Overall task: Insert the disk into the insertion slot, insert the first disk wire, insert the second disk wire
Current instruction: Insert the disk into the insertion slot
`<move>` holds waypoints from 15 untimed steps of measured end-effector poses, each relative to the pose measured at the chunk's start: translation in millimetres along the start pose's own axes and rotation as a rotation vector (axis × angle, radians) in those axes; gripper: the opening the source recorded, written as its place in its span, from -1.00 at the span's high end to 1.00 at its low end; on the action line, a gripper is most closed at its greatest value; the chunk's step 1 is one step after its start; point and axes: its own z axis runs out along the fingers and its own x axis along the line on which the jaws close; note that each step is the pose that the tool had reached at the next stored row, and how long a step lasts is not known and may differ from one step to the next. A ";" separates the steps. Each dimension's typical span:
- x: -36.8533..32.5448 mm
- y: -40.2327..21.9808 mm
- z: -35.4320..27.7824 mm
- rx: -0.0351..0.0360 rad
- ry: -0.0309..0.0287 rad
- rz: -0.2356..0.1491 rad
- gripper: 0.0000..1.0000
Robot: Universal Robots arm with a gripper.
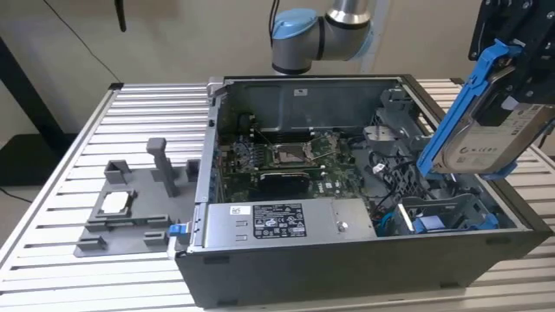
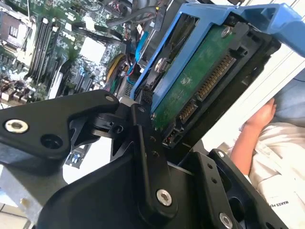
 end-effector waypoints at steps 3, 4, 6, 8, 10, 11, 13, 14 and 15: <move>0.0 -0.2 2.4 0.0036 0.0002 -0.002 0.34; 0.2 -0.2 3.2 0.0047 0.0003 -0.002 0.34; 1.2 -0.4 5.1 0.0057 0.0005 -0.004 0.34; 1.9 -0.6 7.5 0.0061 0.0010 -0.006 0.34; 2.8 -0.8 10.1 0.0066 0.0014 -0.007 0.34; 3.2 -1.0 11.3 0.0069 0.0018 -0.008 0.34; 3.9 -1.2 13.5 0.0074 0.0025 -0.010 0.34; 4.2 -1.2 14.7 0.0077 0.0030 -0.011 0.34; 4.5 -1.3 15.8 0.0082 0.0036 -0.011 0.34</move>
